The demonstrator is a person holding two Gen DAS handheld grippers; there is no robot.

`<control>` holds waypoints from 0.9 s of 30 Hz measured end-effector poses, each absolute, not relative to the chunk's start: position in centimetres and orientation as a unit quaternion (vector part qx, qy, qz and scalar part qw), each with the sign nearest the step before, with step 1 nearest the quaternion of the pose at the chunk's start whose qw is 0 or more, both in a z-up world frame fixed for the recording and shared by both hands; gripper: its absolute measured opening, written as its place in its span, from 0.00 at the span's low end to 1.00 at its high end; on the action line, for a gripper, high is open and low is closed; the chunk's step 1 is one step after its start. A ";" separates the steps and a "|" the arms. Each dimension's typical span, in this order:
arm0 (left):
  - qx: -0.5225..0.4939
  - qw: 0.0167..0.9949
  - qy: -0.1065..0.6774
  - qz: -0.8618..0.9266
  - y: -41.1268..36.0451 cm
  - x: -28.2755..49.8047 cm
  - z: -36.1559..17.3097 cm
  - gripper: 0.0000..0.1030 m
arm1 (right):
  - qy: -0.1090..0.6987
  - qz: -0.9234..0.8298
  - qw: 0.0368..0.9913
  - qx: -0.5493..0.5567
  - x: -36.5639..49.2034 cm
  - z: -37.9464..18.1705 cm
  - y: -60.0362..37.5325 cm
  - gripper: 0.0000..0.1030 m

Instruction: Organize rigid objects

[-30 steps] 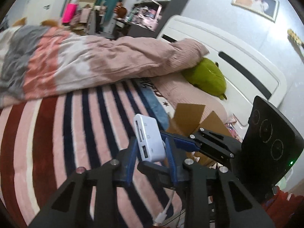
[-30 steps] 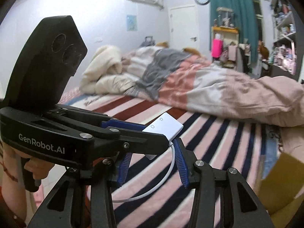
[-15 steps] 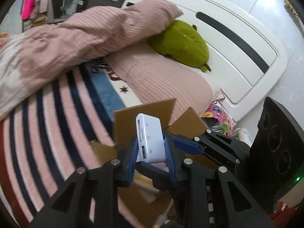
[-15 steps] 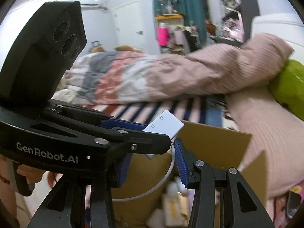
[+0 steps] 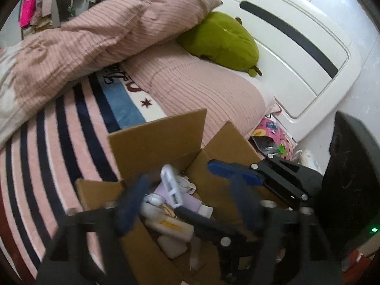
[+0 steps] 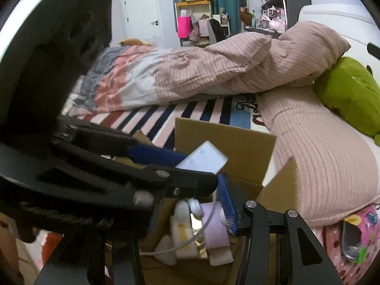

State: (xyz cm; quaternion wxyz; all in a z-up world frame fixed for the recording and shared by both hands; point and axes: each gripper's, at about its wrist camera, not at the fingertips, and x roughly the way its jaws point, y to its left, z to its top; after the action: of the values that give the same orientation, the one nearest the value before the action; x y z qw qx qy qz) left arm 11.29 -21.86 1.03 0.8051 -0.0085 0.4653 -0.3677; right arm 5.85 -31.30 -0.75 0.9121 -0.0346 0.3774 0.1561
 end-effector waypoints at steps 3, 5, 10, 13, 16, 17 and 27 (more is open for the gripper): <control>-0.022 0.817 0.452 -0.358 -19.8 10.5 1.8 0.75 | 0.380 0.161 0.910 -0.036 5.3 -0.9 -31.1 0.60; -0.023 0.837 0.437 -0.329 -18.1 9.6 2.3 0.88 | 0.379 0.167 0.910 -0.033 5.0 -0.8 -31.0 0.68; -0.035 0.883 0.393 -0.253 -13.3 6.4 3.6 0.91 | 0.345 0.186 0.920 0.002 3.9 0.3 -31.0 0.87; -0.034 0.912 0.361 -0.190 -10.7 4.1 4.6 0.91 | 0.311 0.198 0.930 0.009 2.6 1.5 -30.7 0.91; -0.038 0.934 0.326 -0.144 -8.4 2.0 5.5 0.97 | 0.271 0.202 0.941 0.002 1.3 2.9 -30.5 0.91; -0.043 0.940 0.313 -0.130 -7.6 1.1 5.9 0.97 | 0.254 0.203 0.946 0.004 0.8 3.4 -30.5 0.92; -0.052 0.956 0.286 -0.042 -3.0 -2.3 6.0 0.97 | 0.242 0.219 0.945 -0.014 -1.6 4.0 -27.8 1.00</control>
State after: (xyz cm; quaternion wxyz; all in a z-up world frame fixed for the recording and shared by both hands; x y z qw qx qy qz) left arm -2.34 -3.05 6.04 0.9559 -0.0523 0.2859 -0.0415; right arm -1.65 -27.83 4.03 0.9451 -0.0137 0.2419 0.2193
